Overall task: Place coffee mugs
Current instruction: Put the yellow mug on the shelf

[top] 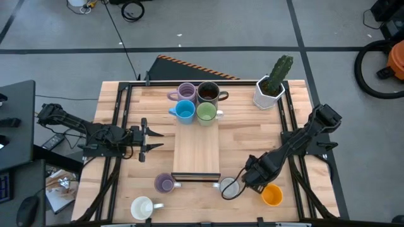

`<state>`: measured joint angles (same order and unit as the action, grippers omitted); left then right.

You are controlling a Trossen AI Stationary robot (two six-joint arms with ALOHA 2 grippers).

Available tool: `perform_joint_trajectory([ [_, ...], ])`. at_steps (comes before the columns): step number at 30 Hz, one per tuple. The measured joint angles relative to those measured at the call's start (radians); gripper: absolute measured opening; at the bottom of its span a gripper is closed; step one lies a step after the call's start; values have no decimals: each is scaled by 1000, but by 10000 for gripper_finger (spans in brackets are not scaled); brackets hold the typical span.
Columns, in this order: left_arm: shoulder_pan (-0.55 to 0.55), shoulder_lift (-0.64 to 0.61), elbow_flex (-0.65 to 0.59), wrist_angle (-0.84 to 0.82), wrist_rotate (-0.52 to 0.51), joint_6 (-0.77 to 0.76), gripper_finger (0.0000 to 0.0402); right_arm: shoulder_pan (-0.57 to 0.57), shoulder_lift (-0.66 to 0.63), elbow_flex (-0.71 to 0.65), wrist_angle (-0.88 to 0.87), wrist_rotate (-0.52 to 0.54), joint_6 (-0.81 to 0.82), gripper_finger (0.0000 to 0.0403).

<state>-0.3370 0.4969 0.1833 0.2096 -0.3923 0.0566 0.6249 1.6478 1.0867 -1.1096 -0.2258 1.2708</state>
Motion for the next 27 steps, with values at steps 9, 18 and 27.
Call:
perform_joint_trajectory([
  [9, 0, 0, 0, -4, 0, -2, 172, 85, -35, -4, -32, -2, 113, 195],
  [18, 0, 0, 0, -3, 0, -12, 172, 163, -151, -73, -44, 40, 274, 179],
  [27, 0, 0, 0, 0, 0, -20, 172, 167, -302, -45, -84, 79, 340, 170],
])
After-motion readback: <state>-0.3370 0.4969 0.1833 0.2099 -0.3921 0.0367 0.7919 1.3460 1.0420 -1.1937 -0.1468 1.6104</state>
